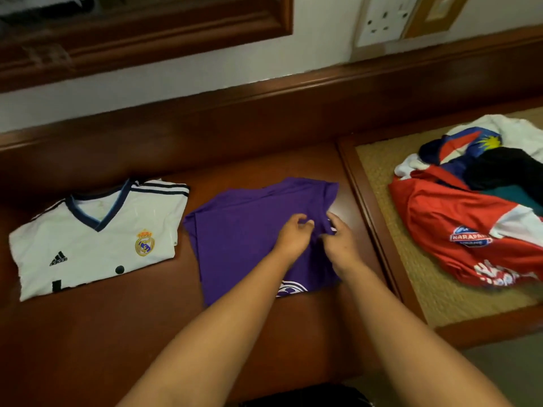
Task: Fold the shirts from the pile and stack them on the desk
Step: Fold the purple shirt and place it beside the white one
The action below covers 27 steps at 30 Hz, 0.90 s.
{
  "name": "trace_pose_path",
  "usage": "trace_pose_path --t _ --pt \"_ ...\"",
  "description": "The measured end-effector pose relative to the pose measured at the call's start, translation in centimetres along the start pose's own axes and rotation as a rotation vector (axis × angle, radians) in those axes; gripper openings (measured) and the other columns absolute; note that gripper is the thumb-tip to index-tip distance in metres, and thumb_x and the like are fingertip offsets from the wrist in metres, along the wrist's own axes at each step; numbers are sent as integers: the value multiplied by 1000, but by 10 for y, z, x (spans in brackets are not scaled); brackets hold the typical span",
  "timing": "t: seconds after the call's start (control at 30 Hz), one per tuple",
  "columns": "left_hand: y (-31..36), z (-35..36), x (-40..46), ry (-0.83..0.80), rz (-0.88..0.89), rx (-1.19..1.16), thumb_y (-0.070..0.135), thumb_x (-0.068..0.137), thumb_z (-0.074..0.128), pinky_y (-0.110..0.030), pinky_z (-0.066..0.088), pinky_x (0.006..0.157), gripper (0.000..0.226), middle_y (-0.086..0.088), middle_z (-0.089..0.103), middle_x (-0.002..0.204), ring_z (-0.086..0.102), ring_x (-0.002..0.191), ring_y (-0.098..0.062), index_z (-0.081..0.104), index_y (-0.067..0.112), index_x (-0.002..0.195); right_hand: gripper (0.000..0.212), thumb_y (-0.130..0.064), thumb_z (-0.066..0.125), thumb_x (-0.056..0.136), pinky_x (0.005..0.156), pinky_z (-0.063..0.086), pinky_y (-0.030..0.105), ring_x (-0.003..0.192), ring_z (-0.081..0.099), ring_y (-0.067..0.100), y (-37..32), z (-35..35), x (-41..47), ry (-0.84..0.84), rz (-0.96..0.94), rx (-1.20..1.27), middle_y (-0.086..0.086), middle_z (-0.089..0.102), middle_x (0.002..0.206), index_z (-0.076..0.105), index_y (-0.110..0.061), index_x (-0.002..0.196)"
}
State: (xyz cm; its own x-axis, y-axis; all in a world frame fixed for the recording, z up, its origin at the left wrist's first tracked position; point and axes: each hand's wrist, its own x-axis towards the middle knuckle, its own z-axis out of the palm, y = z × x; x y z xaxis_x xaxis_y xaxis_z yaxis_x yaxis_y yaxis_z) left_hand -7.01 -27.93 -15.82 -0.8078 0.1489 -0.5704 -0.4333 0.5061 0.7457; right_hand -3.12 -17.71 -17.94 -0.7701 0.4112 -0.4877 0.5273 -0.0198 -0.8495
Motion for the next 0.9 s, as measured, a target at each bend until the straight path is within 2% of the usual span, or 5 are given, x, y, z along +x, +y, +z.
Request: trace_pose_path --t 0.1,0.23,0.43,0.7,0.9 --pt "12 1 8 -55 -153 -249 41 96 51 -33 52 72 37 -8 61 118 58 98 -22 53 16 123 66 20 46 74 88 52 25 99 63 15 -10 2 -18 -136 20 103 5 65 114 57 -15 129" --pt "13 -3 22 29 -146 -225 39 90 62 -39 50 90 59 -11 55 127 57 112 -29 45 4 135 66 30 31 68 97 47 31 110 60 23 -11 7 -35 -232 48 191 11 66 111 63 -7 112" --pt "0 -9 31 148 -83 -109 14 89 61 -33 45 66 12 -15 67 85 62 81 -27 64 9 78 40 23 31 83 69 47 22 81 62 18 -3 -6 -45 -139 158 252 7 68 90 51 -10 76" --pt "31 -47 -48 85 63 -299 25 97 53 -39 54 87 15 -7 71 100 68 93 -23 64 15 100 29 9 42 87 62 48 22 73 63 15 7 -36 -28 -67 132 120 4 67 86 58 -14 79" --pt "68 -80 -122 -79 121 -659 14 95 52 -27 55 78 14 -5 73 97 70 88 -16 64 12 102 10 -25 48 96 44 35 21 58 51 11 12 -21 -8 -163 237 232 0 53 78 52 -25 87"
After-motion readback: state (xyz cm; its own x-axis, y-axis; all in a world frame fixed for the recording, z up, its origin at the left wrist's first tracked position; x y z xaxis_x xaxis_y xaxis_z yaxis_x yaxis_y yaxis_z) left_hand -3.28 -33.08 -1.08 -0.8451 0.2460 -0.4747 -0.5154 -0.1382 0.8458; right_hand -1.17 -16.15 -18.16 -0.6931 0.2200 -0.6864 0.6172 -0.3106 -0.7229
